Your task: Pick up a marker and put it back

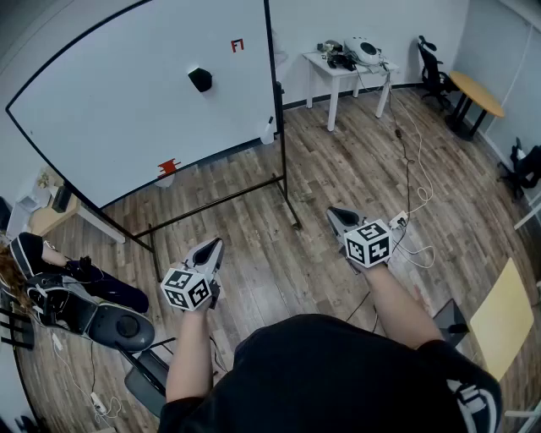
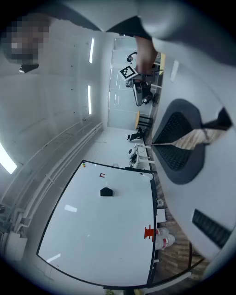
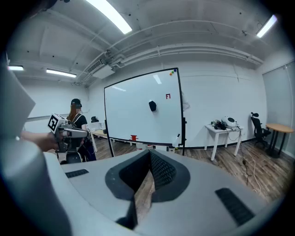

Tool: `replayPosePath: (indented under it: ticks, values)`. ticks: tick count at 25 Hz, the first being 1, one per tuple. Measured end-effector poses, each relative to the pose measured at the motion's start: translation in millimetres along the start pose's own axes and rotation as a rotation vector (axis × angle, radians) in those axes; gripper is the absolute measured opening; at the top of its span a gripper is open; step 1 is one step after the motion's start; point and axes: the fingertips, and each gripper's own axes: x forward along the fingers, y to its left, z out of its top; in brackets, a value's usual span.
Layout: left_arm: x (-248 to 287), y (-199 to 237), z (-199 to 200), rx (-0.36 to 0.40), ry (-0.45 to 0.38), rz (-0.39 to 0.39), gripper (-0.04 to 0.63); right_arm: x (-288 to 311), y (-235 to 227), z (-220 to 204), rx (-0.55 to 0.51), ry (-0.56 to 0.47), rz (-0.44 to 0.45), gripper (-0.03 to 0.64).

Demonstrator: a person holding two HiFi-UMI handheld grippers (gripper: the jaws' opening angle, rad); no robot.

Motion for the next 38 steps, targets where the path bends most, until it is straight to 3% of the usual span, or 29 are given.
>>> replayPosePath:
  ticks: [10,16,22,38]
  values:
    - [14.4,-9.0,1.4,0.000,-0.015,0.002,0.015,0.2,-2.1,-7.3,-0.011,0.009,0.021,-0.003]
    - [39.9,-15.6,5.8,0.000,-0.018,-0.013,0.015,4.5,-26.3,-5.6,0.015,-0.002,-0.003,-0.003]
    - [57.5,-18.4,-1.6,0.011,0.028,-0.040,0.015,11.8,-42.2,-11.1,0.017,0.014,-0.011,-0.003]
    - [128.3,62.2,9.5,-0.023,0.030,-0.074,0.015,100.5,-80.2,4.4,0.052,0.034,-0.053,-0.003]
